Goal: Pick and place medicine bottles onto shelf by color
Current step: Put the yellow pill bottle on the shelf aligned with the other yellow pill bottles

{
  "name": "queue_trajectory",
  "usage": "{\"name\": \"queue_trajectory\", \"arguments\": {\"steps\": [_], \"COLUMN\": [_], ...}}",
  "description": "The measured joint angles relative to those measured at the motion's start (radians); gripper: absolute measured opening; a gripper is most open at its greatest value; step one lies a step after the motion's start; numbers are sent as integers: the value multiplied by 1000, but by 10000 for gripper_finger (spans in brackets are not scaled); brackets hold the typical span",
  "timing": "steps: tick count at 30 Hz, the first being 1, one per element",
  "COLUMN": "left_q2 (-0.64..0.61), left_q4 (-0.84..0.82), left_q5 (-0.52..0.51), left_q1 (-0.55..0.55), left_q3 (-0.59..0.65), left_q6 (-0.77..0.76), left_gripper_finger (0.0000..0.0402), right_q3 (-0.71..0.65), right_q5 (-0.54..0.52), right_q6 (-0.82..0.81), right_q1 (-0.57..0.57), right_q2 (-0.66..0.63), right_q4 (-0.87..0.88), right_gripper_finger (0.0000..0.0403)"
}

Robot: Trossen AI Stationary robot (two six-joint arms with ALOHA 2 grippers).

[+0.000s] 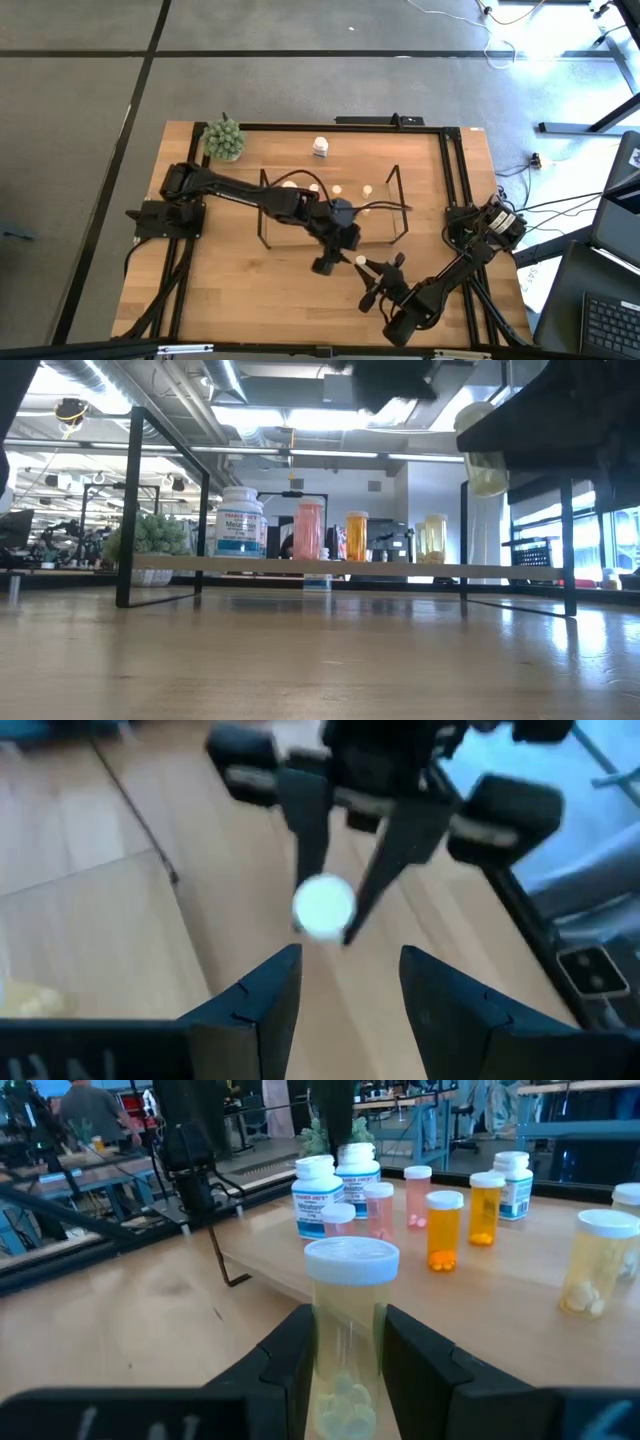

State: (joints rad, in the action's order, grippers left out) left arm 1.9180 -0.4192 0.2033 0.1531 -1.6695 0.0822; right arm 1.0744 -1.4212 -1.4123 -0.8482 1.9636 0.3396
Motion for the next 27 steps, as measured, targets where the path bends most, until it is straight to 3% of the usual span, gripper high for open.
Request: {"name": "queue_trajectory", "arguments": {"steps": [4,9,27], "left_q2": [30,58,92], "left_q4": [41,73,111], "left_q5": [4,82,75], "left_q1": [-12,-17,-11], "left_q3": [-4,0,-5], "left_q6": [-27,-54,-55], "left_gripper_finger": [163,163,163], "right_q3": [0,2,2], "right_q5": [0,0,0], "right_q6": [74,125,136], "right_q1": [0,0,1], "right_q2": [0,0,0], "right_q4": [-56,-79,-96], "right_gripper_finger": [107,107,107]}}
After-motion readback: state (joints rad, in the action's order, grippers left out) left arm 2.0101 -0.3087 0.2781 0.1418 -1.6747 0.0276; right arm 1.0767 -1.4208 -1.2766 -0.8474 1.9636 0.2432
